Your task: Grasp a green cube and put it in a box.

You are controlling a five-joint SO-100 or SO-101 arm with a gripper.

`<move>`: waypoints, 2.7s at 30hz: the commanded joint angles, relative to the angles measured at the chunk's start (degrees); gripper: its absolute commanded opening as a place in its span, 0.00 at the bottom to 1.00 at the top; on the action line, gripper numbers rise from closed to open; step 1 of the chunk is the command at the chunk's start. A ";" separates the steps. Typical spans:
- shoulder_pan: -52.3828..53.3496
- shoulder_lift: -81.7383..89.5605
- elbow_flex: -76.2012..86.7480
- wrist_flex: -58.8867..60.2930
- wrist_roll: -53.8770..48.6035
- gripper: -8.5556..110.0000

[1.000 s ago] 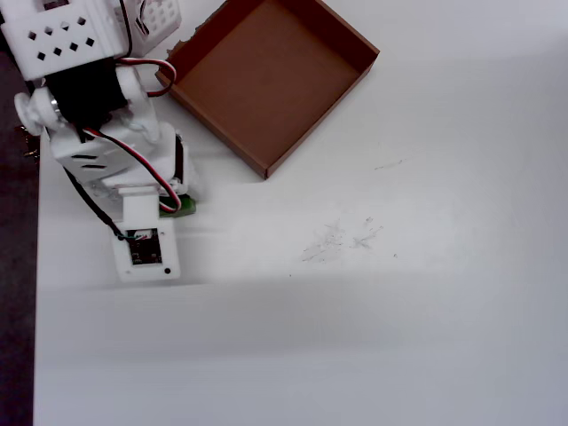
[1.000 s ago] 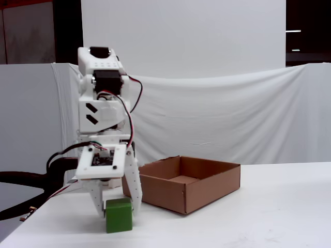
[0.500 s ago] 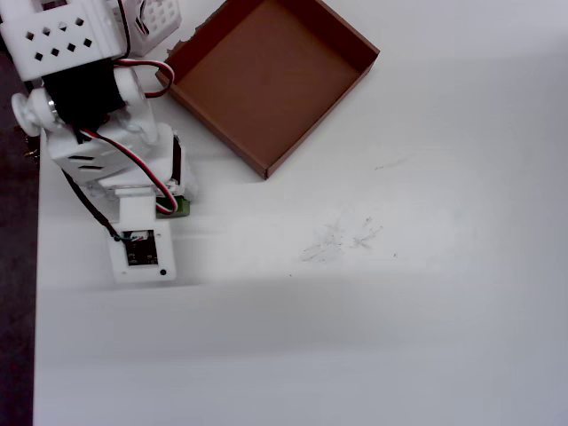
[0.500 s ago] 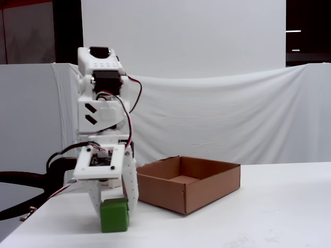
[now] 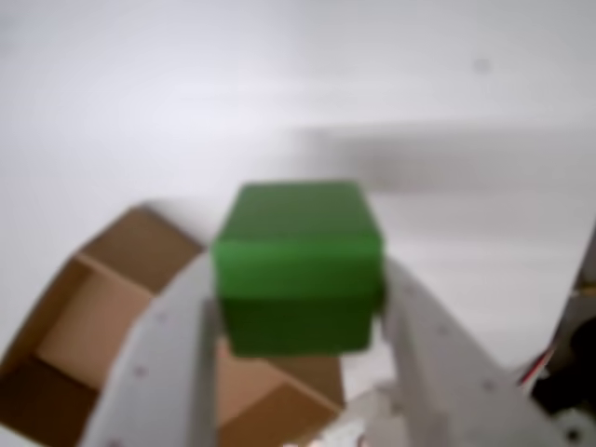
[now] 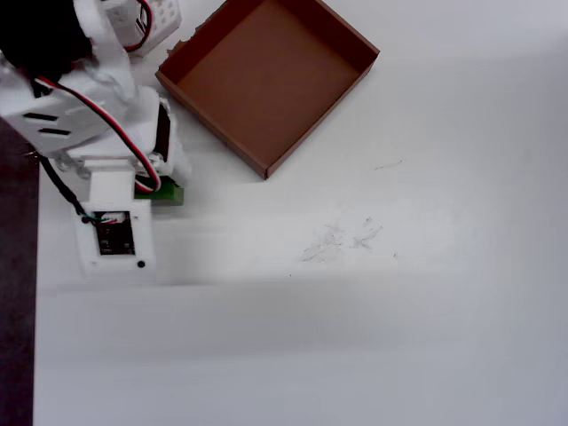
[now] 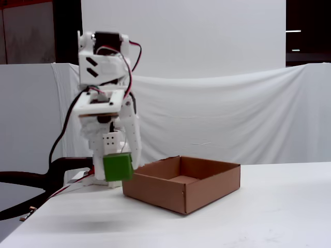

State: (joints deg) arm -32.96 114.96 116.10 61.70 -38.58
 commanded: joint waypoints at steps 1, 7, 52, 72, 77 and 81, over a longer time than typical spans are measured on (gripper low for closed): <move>-4.04 5.71 -3.34 2.64 1.58 0.19; -13.89 11.69 -0.88 0.97 6.59 0.21; -35.42 -0.09 17.58 -16.17 8.79 0.34; -7.29 30.32 21.88 -15.73 -4.57 0.29; 0.35 40.61 30.59 -14.24 -10.72 0.24; 6.15 52.65 40.52 -12.83 -15.03 0.21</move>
State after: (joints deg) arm -29.36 161.54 153.90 48.16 -51.15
